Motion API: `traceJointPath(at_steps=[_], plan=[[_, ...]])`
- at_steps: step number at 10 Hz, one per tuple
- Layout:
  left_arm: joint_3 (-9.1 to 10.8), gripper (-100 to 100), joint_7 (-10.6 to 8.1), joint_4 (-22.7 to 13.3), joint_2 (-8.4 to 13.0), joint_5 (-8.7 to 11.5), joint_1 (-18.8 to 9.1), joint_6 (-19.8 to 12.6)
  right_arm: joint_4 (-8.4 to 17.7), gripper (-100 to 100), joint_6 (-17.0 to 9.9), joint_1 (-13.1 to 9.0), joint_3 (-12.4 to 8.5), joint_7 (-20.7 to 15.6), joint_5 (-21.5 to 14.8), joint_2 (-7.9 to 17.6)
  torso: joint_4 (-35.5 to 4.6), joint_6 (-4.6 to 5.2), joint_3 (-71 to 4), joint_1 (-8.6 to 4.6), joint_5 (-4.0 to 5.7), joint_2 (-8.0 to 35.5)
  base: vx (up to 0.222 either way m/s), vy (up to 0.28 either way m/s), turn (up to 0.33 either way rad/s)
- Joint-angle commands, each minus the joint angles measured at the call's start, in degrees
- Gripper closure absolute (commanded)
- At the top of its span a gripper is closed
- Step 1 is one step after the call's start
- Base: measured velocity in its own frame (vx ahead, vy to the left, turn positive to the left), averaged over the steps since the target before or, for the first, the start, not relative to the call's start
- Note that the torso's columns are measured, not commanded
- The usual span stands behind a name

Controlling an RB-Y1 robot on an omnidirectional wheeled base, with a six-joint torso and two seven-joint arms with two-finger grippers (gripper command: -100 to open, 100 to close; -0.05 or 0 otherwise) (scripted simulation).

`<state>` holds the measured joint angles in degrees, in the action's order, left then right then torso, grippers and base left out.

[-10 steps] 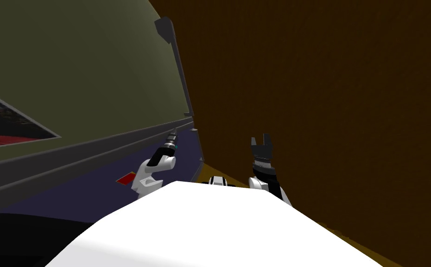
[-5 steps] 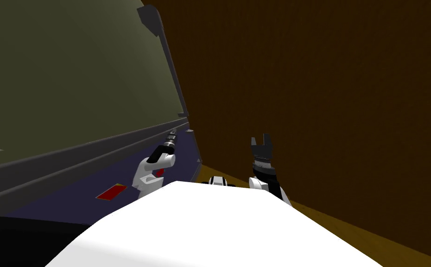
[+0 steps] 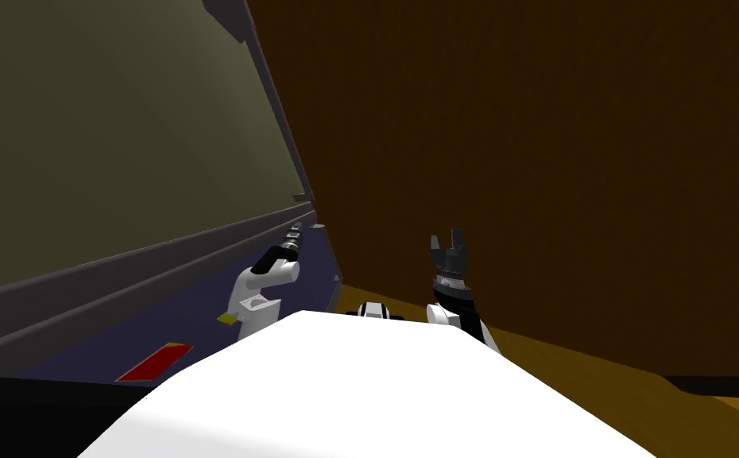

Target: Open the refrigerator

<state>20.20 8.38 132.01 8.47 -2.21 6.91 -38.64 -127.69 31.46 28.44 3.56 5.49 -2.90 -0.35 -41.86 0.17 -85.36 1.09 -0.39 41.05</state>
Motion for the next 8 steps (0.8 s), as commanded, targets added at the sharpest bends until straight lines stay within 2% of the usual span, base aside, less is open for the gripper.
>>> traceJointPath(at_steps=[1,2,4,6,7,8], plan=[[1.17,-100,0.69,-0.06,0.00,0.06,-1.28,-4.08,0.00,0,0.00,0.01,0.00,0.00,0.00,0.00,0.02,-0.08,0.03,-0.06,-0.01,0.02,-0.008,0.027,-0.166],[1.17,-100,0.69,-0.06,0.00,0.06,-1.28,-4.87,0.00,0,0.00,0.01,0.00,0.00,0.00,0.00,-0.01,-0.07,0.07,-0.12,0.01,0.10,0.001,0.033,-0.119],[2.40,-100,1.42,-0.06,0.24,0.30,-2.96,-8.75,0.00,0,0.00,0.01,0.00,0.00,0.00,0.00,-0.15,-0.13,0.32,-0.38,0.12,0.49,0.011,0.044,-0.245],[2.96,-100,1.75,-0.03,0.43,0.41,-3.72,-11.72,0.00,0,0.00,0.01,0.00,0.00,0.00,-0.01,-0.27,-0.23,0.60,-0.65,0.21,0.90,-0.003,0.037,-0.115],[2.96,-100,1.75,-0.03,0.43,0.41,-3.72,-12.19,0.00,0,0.00,0.01,0.00,0.00,0.00,0.00,-0.29,-0.19,0.60,-0.62,0.20,0.91,-0.012,0.025,-0.086],[3.48,-100,2.06,0.01,0.68,0.51,-4.41,-14.29,0.00,0,0.00,0.01,0.00,0.00,0.00,-0.01,-0.27,-0.22,0.60,-0.65,0.19,0.91,-0.014,0.029,-0.170]])
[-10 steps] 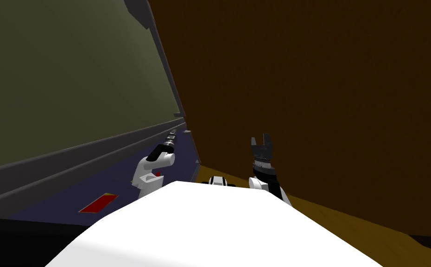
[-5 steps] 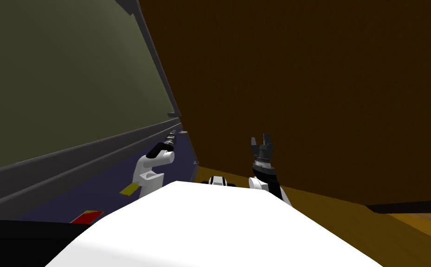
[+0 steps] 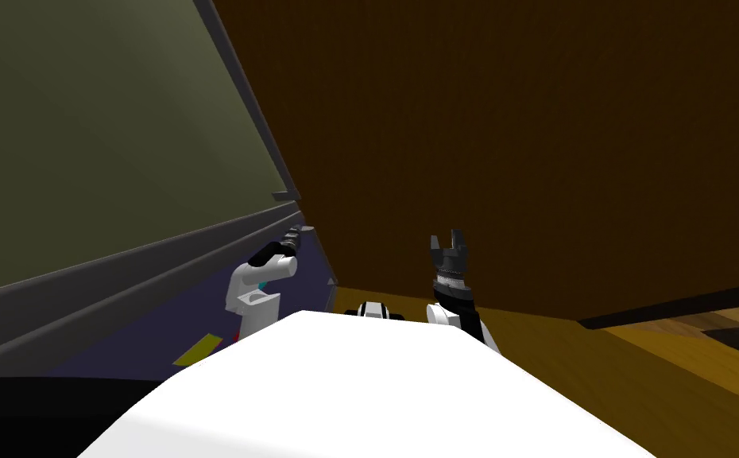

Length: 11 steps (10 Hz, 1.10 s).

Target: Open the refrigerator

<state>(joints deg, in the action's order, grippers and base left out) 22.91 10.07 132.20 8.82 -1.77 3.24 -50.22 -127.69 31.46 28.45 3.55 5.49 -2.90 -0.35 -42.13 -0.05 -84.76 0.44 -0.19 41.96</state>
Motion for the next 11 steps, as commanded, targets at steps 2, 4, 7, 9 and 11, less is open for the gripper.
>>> traceJointPath(at_steps=[2,4,7,9,11], plan=[[1.66,-100,0.90,-0.03,1.00,0.25,-1.92,-5.95,0.00,0,0.00,0.00,0.00,0.00,0.00,0.01,-0.11,0.05,0.11,-0.27,0.13,0.20,-0.010,0.049,-0.225],[2.02,-100,1.12,0.06,1.39,0.31,-2.40,-7.78,0.00,0,0.00,0.00,0.00,0.00,0.00,0.00,-0.15,-0.01,0.21,-0.49,0.20,0.35,-0.008,0.022,-0.072],[2.89,-100,1.63,0.37,2.62,0.47,-3.51,-11.25,0.00,0,0.00,0.00,0.00,0.00,0.00,0.00,-0.15,0.04,0.18,-0.40,0.18,0.32,-0.011,0.021,-0.138],[2.77,-100,1.54,0.34,2.40,0.51,-3.26,-10.62,0.00,0,0.00,0.01,0.00,0.00,0.00,0.00,-0.15,0.03,0.18,-0.46,0.19,0.31,-0.003,0.007,-0.014],[1.28,100,2.54,0.75,2.32,1.93,-3.55,-10.69,0.00,0,0.00,0.01,0.00,0.00,0.00,0.00,-0.12,0.03,0.19,-0.47,0.17,0.31,-0.074,-0.073,-0.085]])
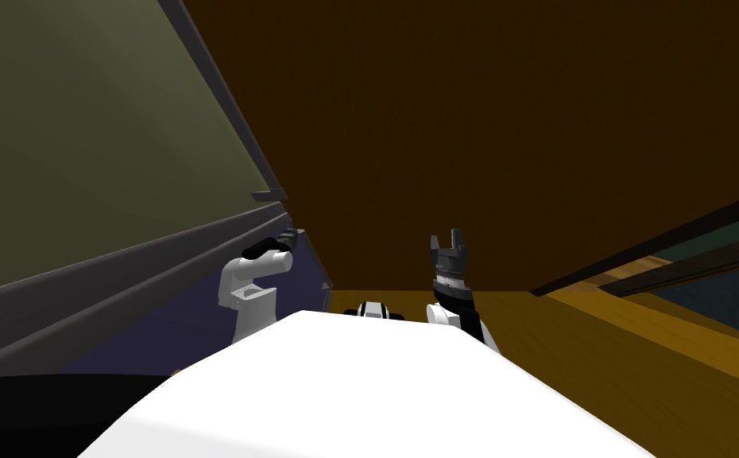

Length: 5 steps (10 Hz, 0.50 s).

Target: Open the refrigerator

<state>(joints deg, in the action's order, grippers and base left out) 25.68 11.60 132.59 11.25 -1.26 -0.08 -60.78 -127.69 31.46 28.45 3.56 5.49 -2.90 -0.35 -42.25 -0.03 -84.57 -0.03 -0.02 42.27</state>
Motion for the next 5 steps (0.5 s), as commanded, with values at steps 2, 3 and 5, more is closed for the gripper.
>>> traceJointPath(at_steps=[2,3,5], plan=[[-2.22,100,1.51,0.56,-0.16,2.12,-0.34,-0.19,0.00,0,0.00,-0.03,0.03,0.00,0.00,-0.03,0.09,-0.01,0.13,-0.38,0.03,0.16,-0.175,-0.200,-0.137],[-2.97,100,2.02,0.75,-0.21,2.83,-0.46,-0.25,0.00,0,0.00,-0.03,0.03,0.00,0.00,-0.03,0.00,-0.14,0.13,-0.09,0.02,0.20,-0.161,-0.216,-0.142],[-4.45,100,3.02,1.12,-0.32,4.24,-0.69,-0.38,0.00,0,0.00,-0.03,0.03,0.00,0.00,-0.03,-0.01,-0.18,0.18,0.14,-0.07,0.28,-0.199,-0.255,-0.132]])
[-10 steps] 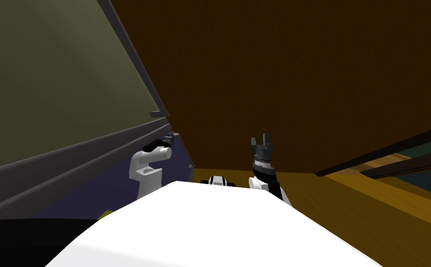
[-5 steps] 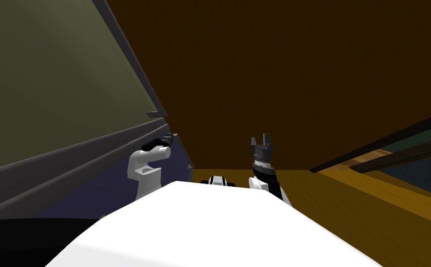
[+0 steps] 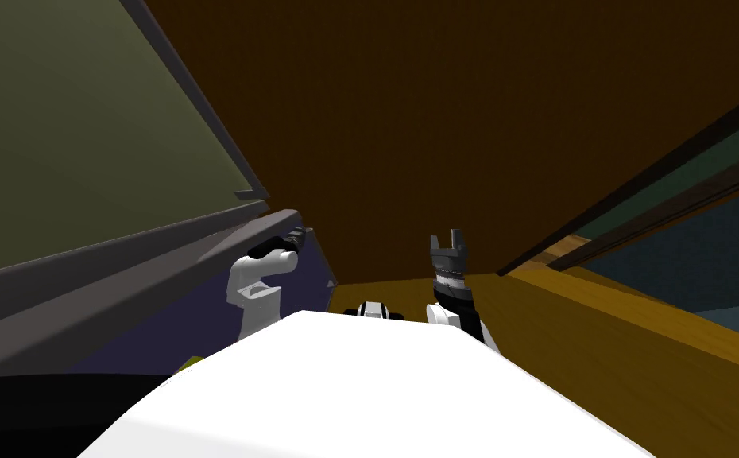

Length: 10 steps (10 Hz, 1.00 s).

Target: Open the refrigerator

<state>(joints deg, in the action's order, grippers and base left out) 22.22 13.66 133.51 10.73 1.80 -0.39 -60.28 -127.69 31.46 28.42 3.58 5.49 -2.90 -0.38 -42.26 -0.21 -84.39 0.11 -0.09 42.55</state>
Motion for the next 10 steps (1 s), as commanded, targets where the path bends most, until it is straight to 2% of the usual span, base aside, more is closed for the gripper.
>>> traceJointPath(at_steps=[1,4,5,6,7,10], plan=[[-1.73,100,1.47,0.38,0.15,1.89,-0.49,-0.94,0.00,0,0.00,0.00,0.00,0.00,0.00,0.00,-0.05,-0.03,0.02,-0.06,0.04,0.04,-0.197,-0.266,-0.153],[-3.96,100,2.98,0.94,-0.01,4.01,-0.84,-1.13,0.00,0,0.00,0.00,0.00,0.00,0.00,0.00,-0.07,0.17,-0.19,-0.07,0.13,-0.26,-0.185,-0.247,-0.135],[-3.37,100,2.58,0.62,0.14,3.72,-0.87,-1.03,0.00,0,0.00,0.00,0.00,0.00,0.00,0.00,-0.05,0.18,-0.13,-0.09,0.11,-0.15,-0.110,-0.115,-0.061],[-5.15,100,3.54,2.35,-0.02,5.78,0.58,-1.22,0.00,0,0.00,0.02,-0.02,0.00,0.00,0.02,-0.16,-0.05,-0.23,0.33,0.13,-0.33,-0.126,-0.154,-0.165],[-5.15,100,3.54,2.35,-0.02,5.78,0.58,-1.22,0.00,0,0.00,0.01,-0.01,0.00,0.00,0.02,0.01,0.26,-0.18,-0.05,0.06,-0.25,-0.208,-0.161,-0.147],[-7.31,100,4.88,5.15,0.01,8.53,2.57,-1.35,0.00,0,0.00,0.00,-0.01,0.00,0.00,0.01,-0.02,-0.04,0.02,0.03,0.01,0.00,-0.208,-0.180,-0.143]])
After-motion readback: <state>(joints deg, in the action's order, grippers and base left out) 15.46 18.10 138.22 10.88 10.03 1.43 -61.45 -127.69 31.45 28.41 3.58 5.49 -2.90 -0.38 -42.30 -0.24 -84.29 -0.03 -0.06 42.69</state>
